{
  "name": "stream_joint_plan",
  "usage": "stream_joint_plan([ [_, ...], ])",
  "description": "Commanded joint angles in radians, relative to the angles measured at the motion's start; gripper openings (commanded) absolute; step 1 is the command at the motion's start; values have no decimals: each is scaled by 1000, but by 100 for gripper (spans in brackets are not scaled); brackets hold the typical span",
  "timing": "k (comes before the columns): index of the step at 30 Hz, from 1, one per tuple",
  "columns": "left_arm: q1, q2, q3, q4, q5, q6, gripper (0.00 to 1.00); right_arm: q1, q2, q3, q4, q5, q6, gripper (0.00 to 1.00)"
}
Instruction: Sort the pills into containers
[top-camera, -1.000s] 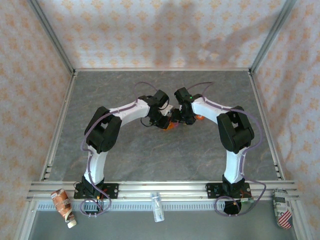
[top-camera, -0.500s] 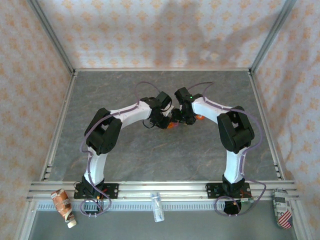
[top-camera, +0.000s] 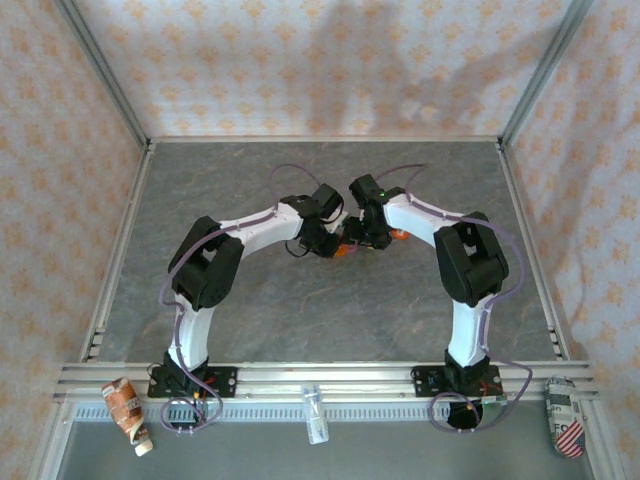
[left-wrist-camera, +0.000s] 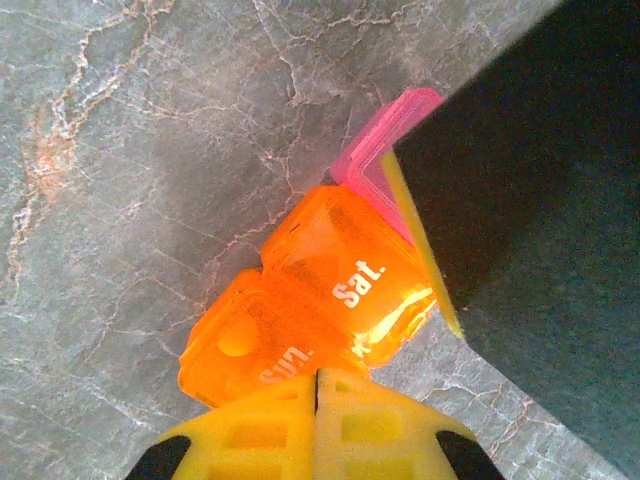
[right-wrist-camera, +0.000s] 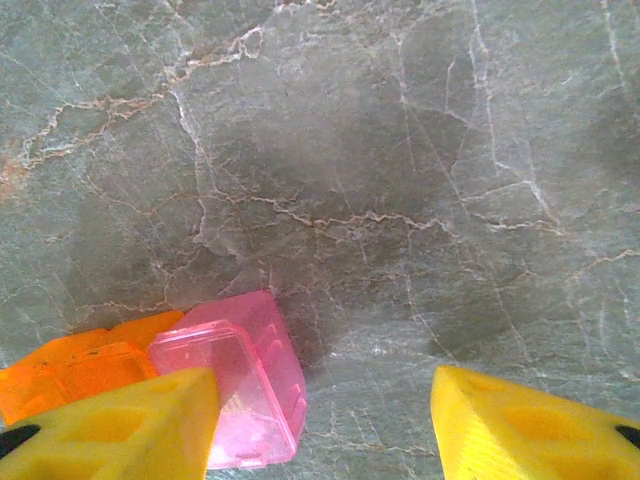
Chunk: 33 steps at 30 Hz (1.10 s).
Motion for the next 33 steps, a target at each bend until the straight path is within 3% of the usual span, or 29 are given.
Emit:
stream_joint_plan([
  [1,-12,118,-38,-69,-115,65,0,-15,51,-6,-12,52,18,58],
  [12,30,129,64,-128,-118,104,0,-28,22,-54,38,-28,48,45],
  [23,32,141,60,-112,-124,110,0,-27,3,-59,52,-54,74,44],
  [33,69,16,101,-44,27,49,0,-27,-3,-33,38,-48,84,45],
])
